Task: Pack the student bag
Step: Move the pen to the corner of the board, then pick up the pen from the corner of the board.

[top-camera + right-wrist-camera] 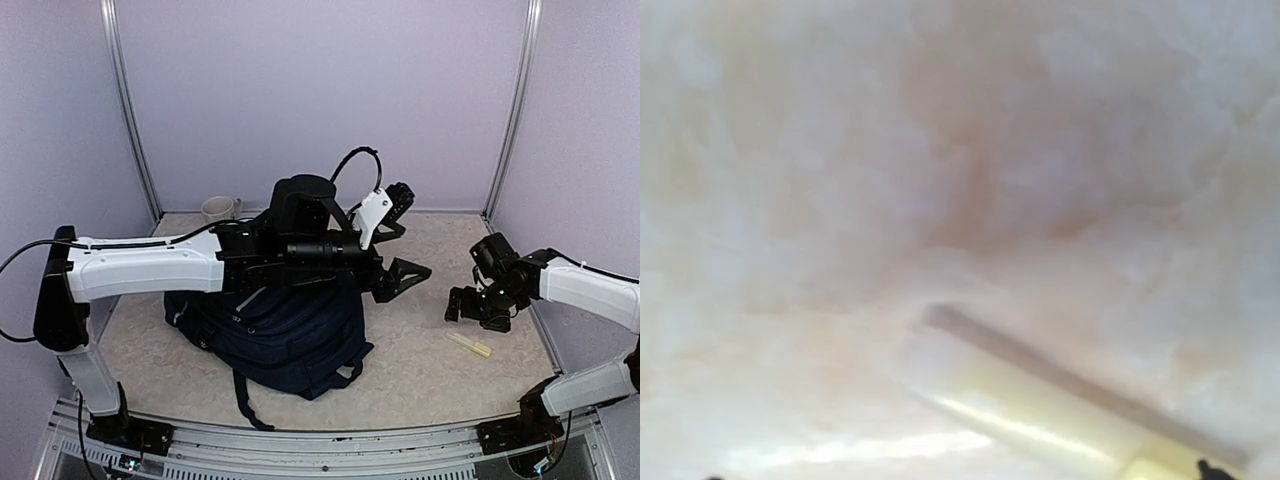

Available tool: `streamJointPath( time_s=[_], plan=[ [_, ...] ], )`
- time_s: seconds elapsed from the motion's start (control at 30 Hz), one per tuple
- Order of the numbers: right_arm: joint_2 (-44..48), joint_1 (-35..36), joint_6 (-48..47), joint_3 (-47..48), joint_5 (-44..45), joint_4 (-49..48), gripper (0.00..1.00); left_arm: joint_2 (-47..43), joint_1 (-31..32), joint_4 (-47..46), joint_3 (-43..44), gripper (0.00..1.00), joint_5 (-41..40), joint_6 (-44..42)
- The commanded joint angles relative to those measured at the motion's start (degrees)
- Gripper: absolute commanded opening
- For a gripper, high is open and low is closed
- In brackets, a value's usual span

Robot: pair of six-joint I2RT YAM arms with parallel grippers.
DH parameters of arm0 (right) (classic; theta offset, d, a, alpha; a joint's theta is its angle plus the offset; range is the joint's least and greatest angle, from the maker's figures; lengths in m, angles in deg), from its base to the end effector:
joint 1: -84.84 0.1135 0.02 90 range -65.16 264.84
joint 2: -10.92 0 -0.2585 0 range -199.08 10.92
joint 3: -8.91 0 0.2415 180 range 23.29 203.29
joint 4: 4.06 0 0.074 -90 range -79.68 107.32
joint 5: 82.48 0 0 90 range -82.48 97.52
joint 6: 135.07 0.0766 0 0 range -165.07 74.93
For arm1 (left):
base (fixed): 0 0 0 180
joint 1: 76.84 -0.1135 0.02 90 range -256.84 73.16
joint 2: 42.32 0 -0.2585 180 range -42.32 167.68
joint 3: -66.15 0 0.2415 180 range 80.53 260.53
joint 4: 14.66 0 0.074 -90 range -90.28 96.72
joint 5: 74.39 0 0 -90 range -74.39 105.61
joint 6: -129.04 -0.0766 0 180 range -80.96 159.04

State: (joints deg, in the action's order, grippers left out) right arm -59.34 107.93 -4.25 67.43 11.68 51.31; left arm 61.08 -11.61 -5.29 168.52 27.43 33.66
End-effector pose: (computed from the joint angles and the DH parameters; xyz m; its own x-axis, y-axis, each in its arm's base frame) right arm 0.2116 0.0842 0.1691 -0.8800 0.3336 -0.3380 0.2776 0.9389 0.2037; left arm 0.1818 -0.4314 0.3337 0.0159 0.1845 -0.9827 0.9760 0.2108 0.0554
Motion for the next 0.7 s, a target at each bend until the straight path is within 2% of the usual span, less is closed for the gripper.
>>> streamJointPath(
  time_s=[0.0, 0.13, 0.2, 0.37, 0.4, 0.5, 0.67],
  plan=[
    [-4.1, -4.9, -11.6, -1.4, -5.2, -0.3, 1.0, -3.5, -3.5, 10.4, -4.7, 0.99, -7.7, -0.6],
    [-12.1, -6.8, -18.4, -0.7, -13.3, -2.6, 1.0, -7.5, -5.6, 10.9, -10.7, 0.99, -10.3, 1.1],
    [-14.6, -6.3, -18.9, -2.2, -15.0, -3.5, 0.97, -10.2, -6.2, 10.3, -13.7, 0.99, -11.4, 1.8],
    [-19.2, -3.2, -17.0, -0.4, -6.1, -0.5, 0.86, -15.6, -7.5, 8.0, -19.9, 0.99, -9.9, 1.4],
    [-20.5, -2.3, -16.9, 0.1, -4.7, 0.4, 0.82, -16.7, -7.6, 6.8, -21.1, 0.99, -8.0, 0.9],
    [-23.0, 0.0, -16.8, 0.7, -4.6, 1.2, 0.59, -18.8, -7.9, 4.7, -24.1, 0.99, -6.8, 1.0],
    [-24.0, 4.1, -16.5, 2.6, -6.7, 0.9, 0.31, -16.9, -10.7, 11.4, -21.5, 0.99, -10.8, 3.9]
  ],
)
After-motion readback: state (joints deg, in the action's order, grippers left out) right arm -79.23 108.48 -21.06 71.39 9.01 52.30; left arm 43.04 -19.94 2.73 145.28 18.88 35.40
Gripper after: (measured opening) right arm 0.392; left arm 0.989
